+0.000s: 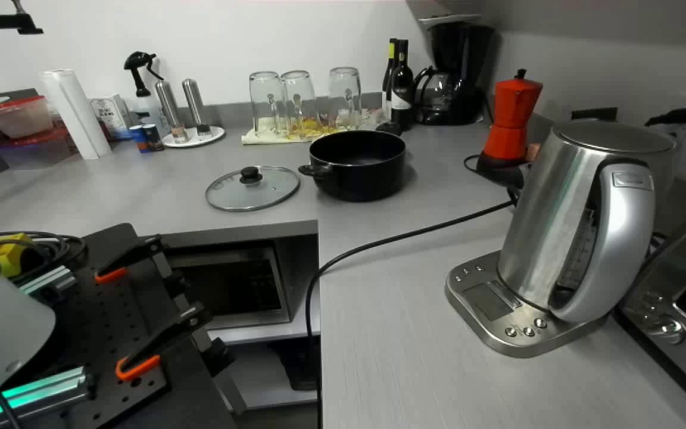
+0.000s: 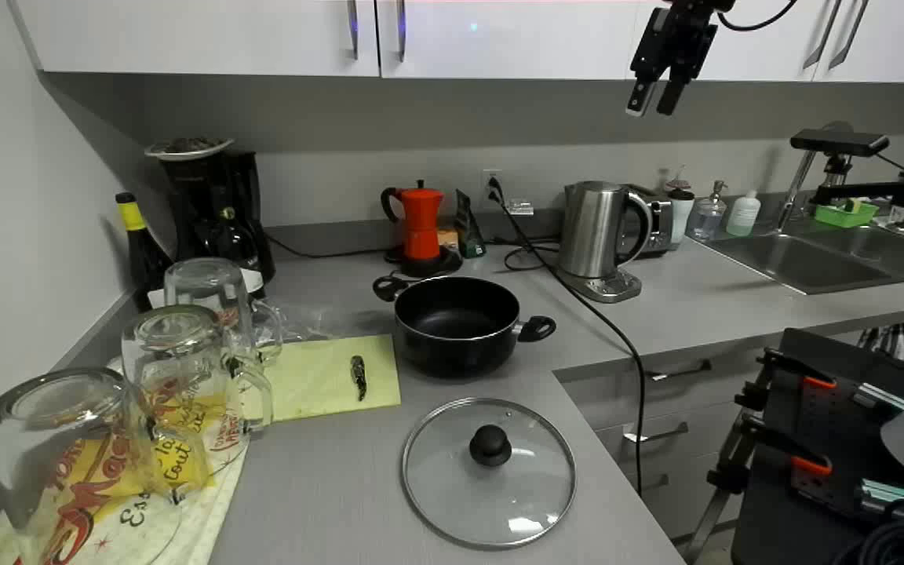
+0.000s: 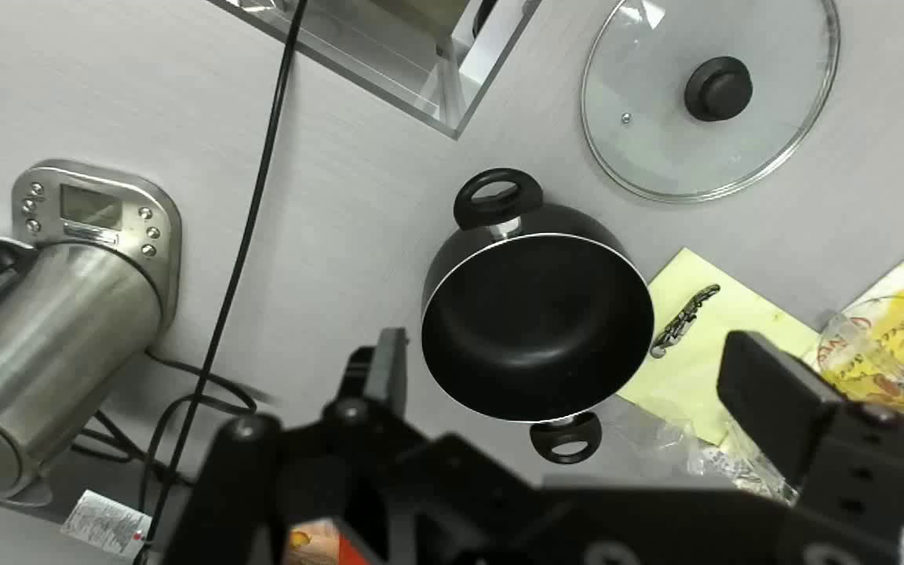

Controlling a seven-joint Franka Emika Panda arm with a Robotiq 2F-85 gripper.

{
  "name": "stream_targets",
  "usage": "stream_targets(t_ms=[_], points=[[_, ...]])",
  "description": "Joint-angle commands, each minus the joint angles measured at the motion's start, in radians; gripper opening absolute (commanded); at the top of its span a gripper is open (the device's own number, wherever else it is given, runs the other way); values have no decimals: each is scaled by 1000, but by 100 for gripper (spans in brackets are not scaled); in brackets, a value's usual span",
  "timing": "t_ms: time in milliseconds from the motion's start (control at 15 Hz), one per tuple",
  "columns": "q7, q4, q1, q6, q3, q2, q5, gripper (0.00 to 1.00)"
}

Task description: Place the lid on the pot

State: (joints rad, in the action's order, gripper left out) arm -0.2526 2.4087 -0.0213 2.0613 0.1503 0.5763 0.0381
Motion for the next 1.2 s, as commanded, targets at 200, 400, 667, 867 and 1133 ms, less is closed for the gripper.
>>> stream_targets(t_ms=[200, 400, 667, 867, 1133], points=[[-3, -2, -6, -2, -5, -1, -4, 100], [-3, -2, -6, -2, -5, -1, -4, 100], [0, -18, -1, 5, -2, -36, -17, 100], [13, -43, -6, 21, 5, -119, -29, 100], [48, -90, -30, 55, 15, -254, -31, 100]])
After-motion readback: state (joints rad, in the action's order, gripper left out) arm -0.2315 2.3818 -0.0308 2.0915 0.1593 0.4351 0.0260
